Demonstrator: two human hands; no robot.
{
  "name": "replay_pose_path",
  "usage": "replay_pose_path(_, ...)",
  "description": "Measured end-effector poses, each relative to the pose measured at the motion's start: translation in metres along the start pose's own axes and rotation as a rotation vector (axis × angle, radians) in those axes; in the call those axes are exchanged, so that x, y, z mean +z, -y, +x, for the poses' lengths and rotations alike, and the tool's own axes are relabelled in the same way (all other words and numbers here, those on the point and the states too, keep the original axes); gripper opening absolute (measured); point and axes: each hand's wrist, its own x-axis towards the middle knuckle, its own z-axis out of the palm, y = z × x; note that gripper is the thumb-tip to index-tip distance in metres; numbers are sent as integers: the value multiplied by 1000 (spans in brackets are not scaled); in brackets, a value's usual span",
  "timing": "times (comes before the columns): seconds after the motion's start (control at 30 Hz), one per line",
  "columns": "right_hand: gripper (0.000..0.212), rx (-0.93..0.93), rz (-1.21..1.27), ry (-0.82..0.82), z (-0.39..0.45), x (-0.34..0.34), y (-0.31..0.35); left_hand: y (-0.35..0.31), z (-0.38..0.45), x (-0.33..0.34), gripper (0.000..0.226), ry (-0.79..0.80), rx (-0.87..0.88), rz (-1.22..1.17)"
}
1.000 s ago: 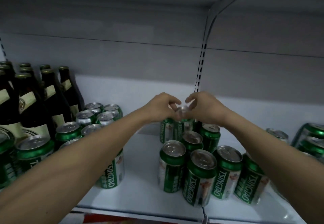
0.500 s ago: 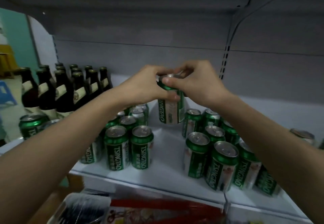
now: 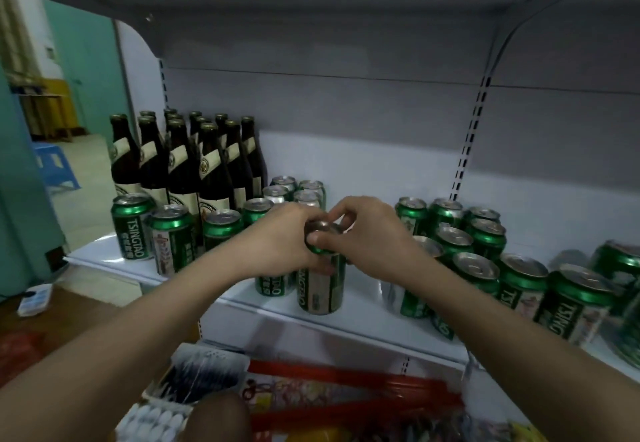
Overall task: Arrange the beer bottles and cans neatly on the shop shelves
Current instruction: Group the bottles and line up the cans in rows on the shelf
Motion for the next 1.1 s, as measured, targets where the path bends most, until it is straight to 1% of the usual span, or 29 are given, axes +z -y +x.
replay_pose_path(0.13,21,-4,50,1,-5,29,-10,11,-5,15,40,13,53,125)
replay_pose_path(0.2,22,-8,65,-23,-2,40,-13,15,-7,19,41,-2,52,143)
replay_pose_path(0.27,25,-12,65,-41,3,47,-15,21,-6,22,35,-36,28,164)
replay_pose_path(0.3,25,-19,61,-38,6,50,-16,23,-5,24,36,-46,10,183)
replay_pose_path(0.4,27,-56,61,21,10,55,-20,29,-4,28,44,-26,-53,236)
replay_pose_path(0.5,30,-85,53,64,9,47,-23,24,-3,26,58,-15,-76,332)
replay_pose_path(0.53,31,-91,55,58,8,41,-24,20,-2,25,62,-38,-73,345)
replay_pose_path(0.6,26,-98,76,-5,6,22,-28,5,3,21,66,-112,-40,289)
replay_pose_path(0.67,18,-100,124,-74,5,-5,-34,-15,13,19,62,-176,31,176)
replay_pose_path(0.73,10,-65,163,-100,4,-35,-41,-36,28,21,52,-194,100,99)
replay_pose_path(0.77,8,-44,164,-110,3,-51,-46,-47,37,24,46,-183,120,81)
replay_pose_path(0.83,13,-15,119,-127,0,-81,-57,-68,56,31,37,-153,147,53)
replay_pose_path(0.9,17,19,72,-116,-7,-109,-70,-85,74,40,35,-131,169,28)
replay_pose_path(1.1,19,175,17,-113,-30,-172,-119,-132,108,61,26,-35,239,-41)
